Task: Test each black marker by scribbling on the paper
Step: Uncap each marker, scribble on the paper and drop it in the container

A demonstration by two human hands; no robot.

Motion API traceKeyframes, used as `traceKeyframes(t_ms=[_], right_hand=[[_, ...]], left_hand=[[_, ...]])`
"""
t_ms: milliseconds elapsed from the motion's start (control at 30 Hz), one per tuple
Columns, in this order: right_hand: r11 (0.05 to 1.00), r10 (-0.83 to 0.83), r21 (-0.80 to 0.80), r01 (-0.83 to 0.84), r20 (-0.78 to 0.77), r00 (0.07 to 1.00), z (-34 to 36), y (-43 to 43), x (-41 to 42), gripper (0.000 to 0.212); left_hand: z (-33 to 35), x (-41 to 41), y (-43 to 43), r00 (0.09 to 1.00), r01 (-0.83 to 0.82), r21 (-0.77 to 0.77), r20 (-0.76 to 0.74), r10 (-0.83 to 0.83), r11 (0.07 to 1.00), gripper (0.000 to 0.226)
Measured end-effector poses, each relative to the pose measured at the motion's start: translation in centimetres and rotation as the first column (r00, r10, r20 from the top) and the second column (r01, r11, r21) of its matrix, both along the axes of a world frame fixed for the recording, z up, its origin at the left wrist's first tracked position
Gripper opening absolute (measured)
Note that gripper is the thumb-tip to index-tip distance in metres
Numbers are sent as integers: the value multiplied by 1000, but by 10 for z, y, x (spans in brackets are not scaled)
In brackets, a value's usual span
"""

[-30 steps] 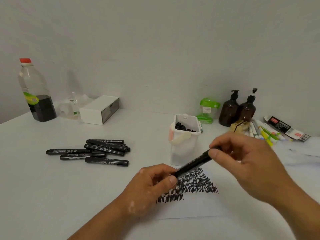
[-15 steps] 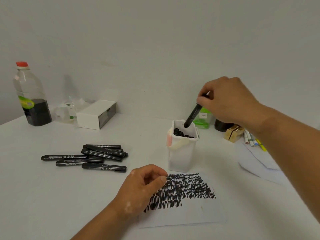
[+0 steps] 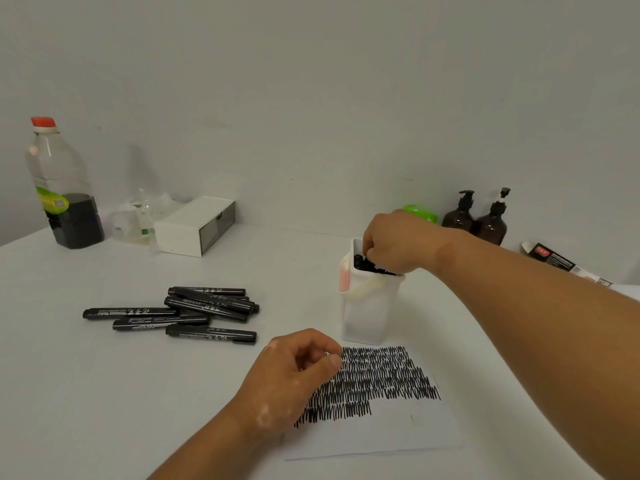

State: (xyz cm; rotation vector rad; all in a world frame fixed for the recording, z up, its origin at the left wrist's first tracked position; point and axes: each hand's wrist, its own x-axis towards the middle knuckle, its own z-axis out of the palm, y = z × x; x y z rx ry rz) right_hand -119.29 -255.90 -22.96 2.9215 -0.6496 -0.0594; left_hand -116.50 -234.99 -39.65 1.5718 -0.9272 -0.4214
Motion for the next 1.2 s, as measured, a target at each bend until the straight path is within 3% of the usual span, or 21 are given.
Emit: traceKeyframes(t_ms=[233, 367, 467, 567, 767, 1033, 1200], right_hand=[[1000, 8, -18, -10, -115, 993, -5, 0, 5, 27], [1000, 14, 4, -14, -101, 995, 0, 2, 1, 33], [1000, 25, 19, -24, -31, 999, 11, 2, -7, 36], [993, 17, 114, -33, 140, 990, 23, -2, -24, 37], [897, -10, 388, -211, 495, 869, -2, -1, -94, 17], [741, -142, 629, -234, 488, 861, -121, 21, -143, 17], [750, -191, 605, -265, 583, 790, -159, 27, -152, 24]], left_hand=[[-2, 2, -2, 1000, 16, -1, 7, -16, 1000, 7], [-2, 2, -2, 1000, 21, -6, 18, -20, 1000, 11], [-3, 4, -1, 1000, 19, -3, 14, -19, 1000, 9], [-2, 6, -1, 1000, 13, -8, -3, -13, 1000, 10], [-2, 8, 0, 999, -26, 27, 34, 25, 999, 5], [-3, 7, 4, 1000, -25, 30, 12, 24, 999, 15], [-2, 9, 10, 996, -73, 51, 52, 70, 996, 16]])
